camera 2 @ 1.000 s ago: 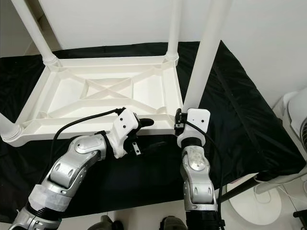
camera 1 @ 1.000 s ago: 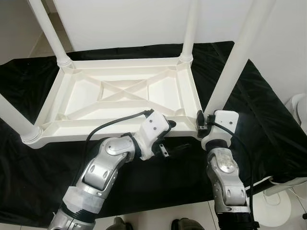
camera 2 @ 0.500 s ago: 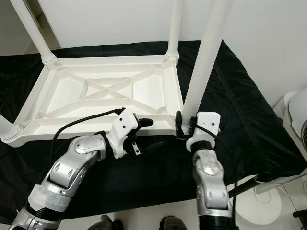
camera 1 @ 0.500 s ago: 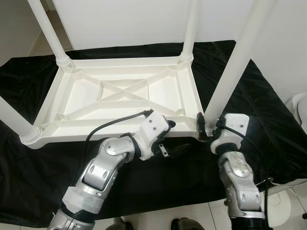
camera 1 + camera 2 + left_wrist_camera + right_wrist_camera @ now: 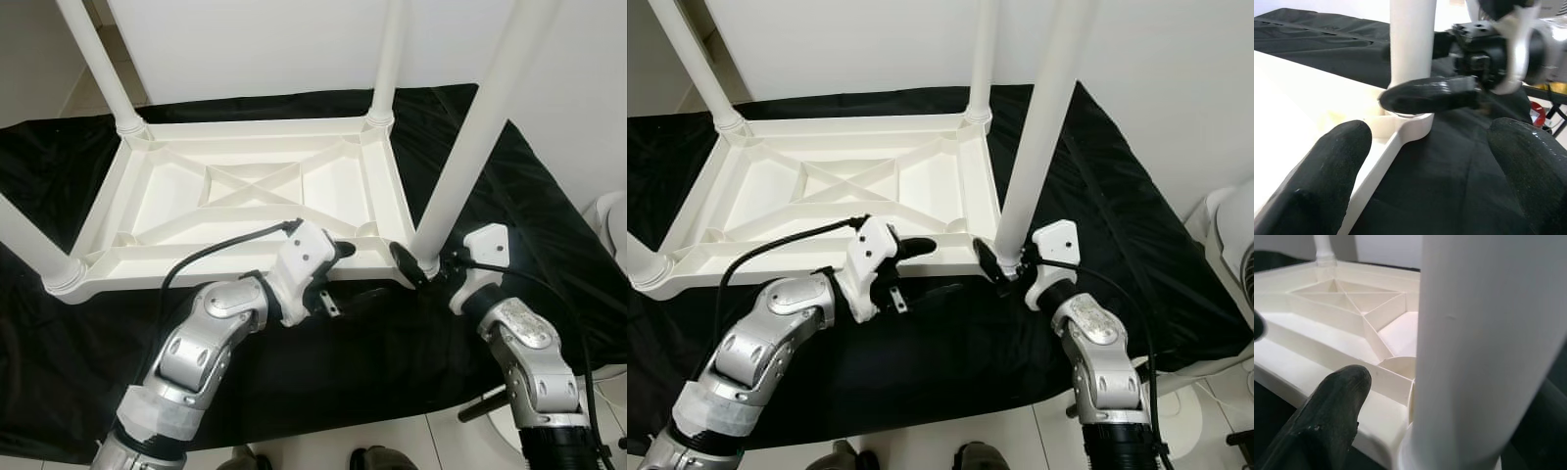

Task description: Building children table

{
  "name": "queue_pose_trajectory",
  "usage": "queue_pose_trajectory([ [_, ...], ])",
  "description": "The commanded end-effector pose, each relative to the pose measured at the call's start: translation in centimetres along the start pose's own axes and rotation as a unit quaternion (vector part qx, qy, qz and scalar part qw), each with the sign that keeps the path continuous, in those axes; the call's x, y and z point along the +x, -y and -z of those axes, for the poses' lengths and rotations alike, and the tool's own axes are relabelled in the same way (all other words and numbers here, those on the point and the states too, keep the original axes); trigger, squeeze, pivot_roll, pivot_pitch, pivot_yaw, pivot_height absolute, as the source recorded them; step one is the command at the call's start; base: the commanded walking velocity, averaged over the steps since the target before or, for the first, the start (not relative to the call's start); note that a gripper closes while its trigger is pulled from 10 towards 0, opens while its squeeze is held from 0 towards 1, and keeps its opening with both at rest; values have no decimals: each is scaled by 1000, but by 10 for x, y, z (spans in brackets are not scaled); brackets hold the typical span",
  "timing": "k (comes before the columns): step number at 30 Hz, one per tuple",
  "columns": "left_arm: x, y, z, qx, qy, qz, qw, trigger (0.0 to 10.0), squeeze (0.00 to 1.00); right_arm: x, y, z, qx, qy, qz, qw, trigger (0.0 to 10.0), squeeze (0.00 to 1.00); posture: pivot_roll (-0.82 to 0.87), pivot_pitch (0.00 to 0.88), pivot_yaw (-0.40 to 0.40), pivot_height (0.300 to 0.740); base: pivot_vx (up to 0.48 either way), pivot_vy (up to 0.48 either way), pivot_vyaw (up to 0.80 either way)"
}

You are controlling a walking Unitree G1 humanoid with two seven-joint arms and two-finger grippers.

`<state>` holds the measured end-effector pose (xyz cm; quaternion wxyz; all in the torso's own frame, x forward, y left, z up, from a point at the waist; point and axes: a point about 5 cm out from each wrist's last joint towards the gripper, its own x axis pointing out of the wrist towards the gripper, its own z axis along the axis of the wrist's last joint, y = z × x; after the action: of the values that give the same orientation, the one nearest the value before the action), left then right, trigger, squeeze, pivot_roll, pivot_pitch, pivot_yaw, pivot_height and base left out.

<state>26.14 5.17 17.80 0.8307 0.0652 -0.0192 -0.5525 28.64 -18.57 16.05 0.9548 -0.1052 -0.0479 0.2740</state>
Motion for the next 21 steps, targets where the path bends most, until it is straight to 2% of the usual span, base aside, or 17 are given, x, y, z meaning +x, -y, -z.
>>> queue_pose_trajectory([
  [1, -1, 3, 0, 4, -5, 14, 1000, 10000, 0, 2, -3, 6, 0, -7, -28, 1000, 10000, 0, -168, 70, 65, 740, 0, 0, 0],
  [2, -1, 3, 0, 8, -7, 12, 1000, 10000, 0, 4, -1, 7, -3, -12, -37, 999, 2431, 0, -157, 67, 56, 740, 0, 0, 0],
  [3, -1, 3, 0, 8, -7, 12, 1000, 10000, 0, 4, -1, 7, -3, -12, -37, 999, 2431, 0, -157, 67, 56, 740, 0, 0, 0],
  [4, -2, 3, 1, 9, -8, 10, 1000, 10000, 0, 5, 1, 8, -5, -15, -42, 999, 235, 0, -154, 67, 53, 740, 0, 0, 0],
  [5, -2, 3, 1, 7, -9, 8, 1000, 10000, 0, 6, 3, 9, -3, -17, -47, 999, 0, 0, -152, 67, 51, 740, 0, 0, 0],
  [15, -4, 5, 0, 1, -8, 3, 1000, 10000, 0, 2, 8, 20, 8, -28, -66, 997, 0, 0, -145, 71, 45, 740, 0, 0, 0],
  [16, -4, 5, 0, 1, -8, 3, 1000, 10000, 0, 2, 8, 20, 9, -27, -58, 998, 4431, 0, -145, 71, 47, 740, 0, 0, 0],
  [17, -4, 5, 0, 1, -9, 3, 1000, 10000, 0, 2, 8, 20, 12, -25, -53, 998, 10000, 0, -145, 71, 47, 740, 0, 0, 0],
  [21, -4, 4, 0, 2, -10, 3, 1000, 10000, 0, 4, 8, 13, 30, -5, -8, 999, 10000, 0, -147, 73, 49, 740, 0, 0, 0],
])
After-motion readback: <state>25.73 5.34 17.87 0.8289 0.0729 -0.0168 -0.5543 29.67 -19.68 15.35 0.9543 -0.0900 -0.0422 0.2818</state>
